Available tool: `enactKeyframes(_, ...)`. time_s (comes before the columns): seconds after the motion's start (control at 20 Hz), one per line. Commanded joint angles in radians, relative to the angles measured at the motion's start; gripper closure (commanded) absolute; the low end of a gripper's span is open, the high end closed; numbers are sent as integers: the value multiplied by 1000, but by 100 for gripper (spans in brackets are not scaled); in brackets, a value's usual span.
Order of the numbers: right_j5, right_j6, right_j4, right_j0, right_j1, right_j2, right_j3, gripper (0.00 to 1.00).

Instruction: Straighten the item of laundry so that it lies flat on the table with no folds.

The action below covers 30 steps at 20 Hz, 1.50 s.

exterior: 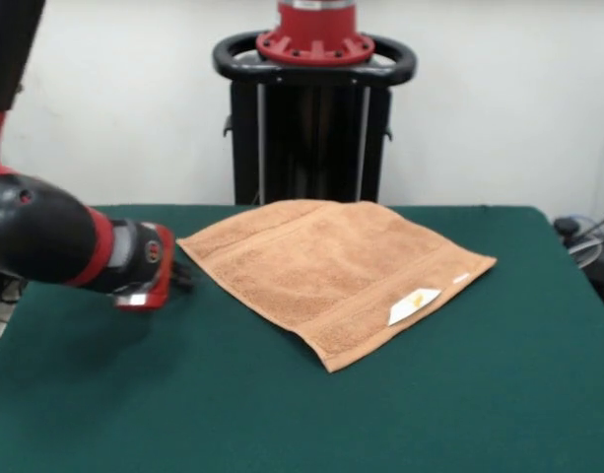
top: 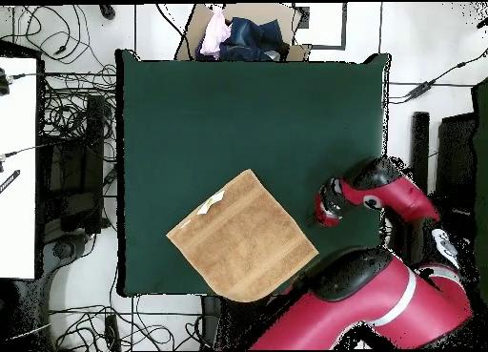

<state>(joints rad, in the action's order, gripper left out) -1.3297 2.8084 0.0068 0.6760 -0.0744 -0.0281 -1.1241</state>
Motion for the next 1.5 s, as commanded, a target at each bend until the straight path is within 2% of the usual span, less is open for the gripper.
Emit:
enactKeyframes(0.05,-161,-194,-162,68,118,-12,417,100)
enactKeyframes(0.35,-387,-205,-238,103,275,26,774,100)
enactKeyframes(0.5,-394,-189,-247,126,297,38,828,100)
enactKeyframes(0.65,-345,-136,-235,141,252,18,766,100)
enactKeyframes(0.9,-18,-93,-230,185,71,-38,404,100)
enactKeyframes(1.05,131,-66,-249,204,37,-61,303,100)
enactKeyframes(1.2,219,-32,-257,224,51,-71,294,100)
enactKeyframes(1.5,216,-31,-259,267,149,-93,460,100)
